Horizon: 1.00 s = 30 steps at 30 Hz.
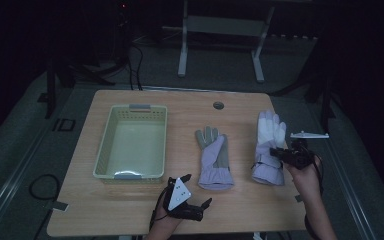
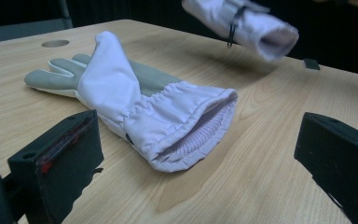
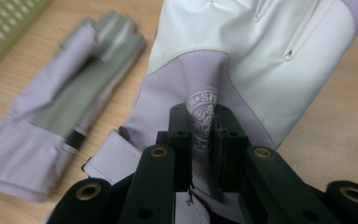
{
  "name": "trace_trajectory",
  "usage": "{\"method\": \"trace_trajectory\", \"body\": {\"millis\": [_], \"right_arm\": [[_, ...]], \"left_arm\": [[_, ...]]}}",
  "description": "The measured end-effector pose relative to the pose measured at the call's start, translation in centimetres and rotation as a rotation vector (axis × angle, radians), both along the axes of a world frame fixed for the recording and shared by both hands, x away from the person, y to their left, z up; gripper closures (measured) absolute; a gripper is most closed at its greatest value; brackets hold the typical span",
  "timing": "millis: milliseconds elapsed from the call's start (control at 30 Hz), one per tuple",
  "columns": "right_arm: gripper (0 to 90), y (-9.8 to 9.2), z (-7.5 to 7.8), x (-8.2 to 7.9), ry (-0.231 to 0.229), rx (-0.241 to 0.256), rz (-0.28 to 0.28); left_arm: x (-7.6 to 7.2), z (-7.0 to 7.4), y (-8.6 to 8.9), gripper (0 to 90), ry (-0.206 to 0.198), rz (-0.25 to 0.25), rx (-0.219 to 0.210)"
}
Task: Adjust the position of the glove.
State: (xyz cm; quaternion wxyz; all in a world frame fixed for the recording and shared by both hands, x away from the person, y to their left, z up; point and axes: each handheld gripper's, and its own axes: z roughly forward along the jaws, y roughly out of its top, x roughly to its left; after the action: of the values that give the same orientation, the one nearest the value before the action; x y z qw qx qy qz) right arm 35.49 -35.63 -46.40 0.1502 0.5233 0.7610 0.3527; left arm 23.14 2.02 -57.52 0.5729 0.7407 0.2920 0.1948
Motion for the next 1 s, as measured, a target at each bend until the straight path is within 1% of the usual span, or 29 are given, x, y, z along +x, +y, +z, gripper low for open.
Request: {"method": "trace_trajectory", "body": {"millis": [167,267,333,367,400,433,567,633,700,867,933,1000], "right_arm": [[79.8,1.2,2.7,-0.4,-0.054,0.004,0.003],[79.8,1.9,3.7,-0.6,-0.07,0.006,0.014],[79.7,2.6,4.4,-0.7,-0.077,0.009,0.022],[79.7,3.0,4.7,-0.8,-0.087,0.008,0.025],[79.7,3.0,4.7,-0.8,-0.087,0.008,0.025],[79.7,3.8,5.5,-0.9,-0.095,0.01,0.038],[79.6,5.2,6.5,-1.2,-0.113,0.005,0.049],[79.6,6.0,6.9,-1.3,-0.124,0.009,0.058],[79.6,6.8,7.3,-1.4,-0.125,0.016,0.065],[79.4,9.0,7.5,-1.5,-0.126,0.017,0.092],[79.4,9.9,7.5,-1.7,-0.128,0.026,0.107],[79.4,10.8,7.4,-1.7,-0.126,0.03,0.117]], "left_arm": [[0.0,0.0,0.0,1.1,-0.001,-0.002,-0.001],[0.0,0.0,0.0,1.1,-0.002,-0.003,0.0],[0.0,0.0,0.0,1.1,-0.004,-0.003,0.001],[0.0,0.0,0.0,1.1,-0.003,-0.004,0.0],[0.0,0.0,0.0,1.1,-0.003,-0.004,0.0],[0.0,0.0,0.0,1.1,-0.004,-0.005,0.001],[0.0,0.0,0.0,1.1,-0.003,-0.008,0.0],[0.0,0.0,0.0,1.1,-0.005,-0.008,0.001],[0.0,0.0,0.0,1.1,-0.005,-0.007,0.001],[0.0,0.0,0.0,1.0,-0.004,-0.01,-0.002],[0.0,0.0,0.0,1.0,-0.003,-0.013,-0.01],[0.0,0.0,0.0,1.0,-0.005,-0.017,-0.008]]}}
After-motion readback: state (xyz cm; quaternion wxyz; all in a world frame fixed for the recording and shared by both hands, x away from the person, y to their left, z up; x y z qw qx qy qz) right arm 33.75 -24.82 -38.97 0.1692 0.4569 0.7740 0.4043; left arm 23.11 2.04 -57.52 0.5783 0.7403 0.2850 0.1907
